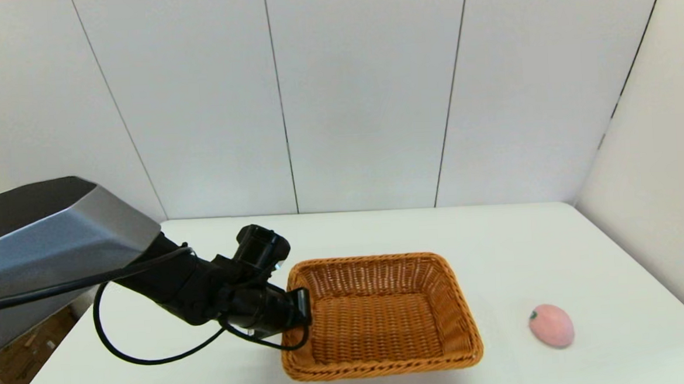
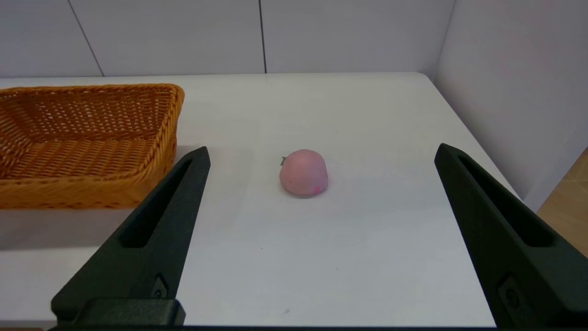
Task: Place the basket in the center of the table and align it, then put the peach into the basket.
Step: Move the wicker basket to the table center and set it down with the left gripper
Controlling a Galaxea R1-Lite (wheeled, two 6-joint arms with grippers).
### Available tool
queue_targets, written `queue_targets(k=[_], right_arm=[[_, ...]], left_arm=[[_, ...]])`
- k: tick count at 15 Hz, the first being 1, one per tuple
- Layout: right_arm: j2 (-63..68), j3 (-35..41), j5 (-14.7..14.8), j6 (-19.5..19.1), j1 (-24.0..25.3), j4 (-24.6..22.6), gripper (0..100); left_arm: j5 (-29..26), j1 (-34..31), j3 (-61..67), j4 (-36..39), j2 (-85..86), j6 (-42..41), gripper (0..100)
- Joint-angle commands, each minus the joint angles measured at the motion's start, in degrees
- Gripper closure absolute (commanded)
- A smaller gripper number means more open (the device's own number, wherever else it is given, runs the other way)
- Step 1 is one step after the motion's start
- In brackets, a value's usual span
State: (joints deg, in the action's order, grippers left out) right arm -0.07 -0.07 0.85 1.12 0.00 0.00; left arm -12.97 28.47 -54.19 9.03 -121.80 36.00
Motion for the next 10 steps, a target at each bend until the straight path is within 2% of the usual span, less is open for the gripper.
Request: queue_targets(k=[1, 10], right_arm=[[0.07, 0.07, 0.03, 0.02, 0.0, 0.0, 0], [0.07, 0.07, 0.03, 0.02, 0.0, 0.0, 0]], left_arm=[[-0.04, 0.01, -0.04, 0.02, -0.46, 2.85, 100], [0.05, 0.54, -0.04, -0.07, 1.21, 2.15, 100]])
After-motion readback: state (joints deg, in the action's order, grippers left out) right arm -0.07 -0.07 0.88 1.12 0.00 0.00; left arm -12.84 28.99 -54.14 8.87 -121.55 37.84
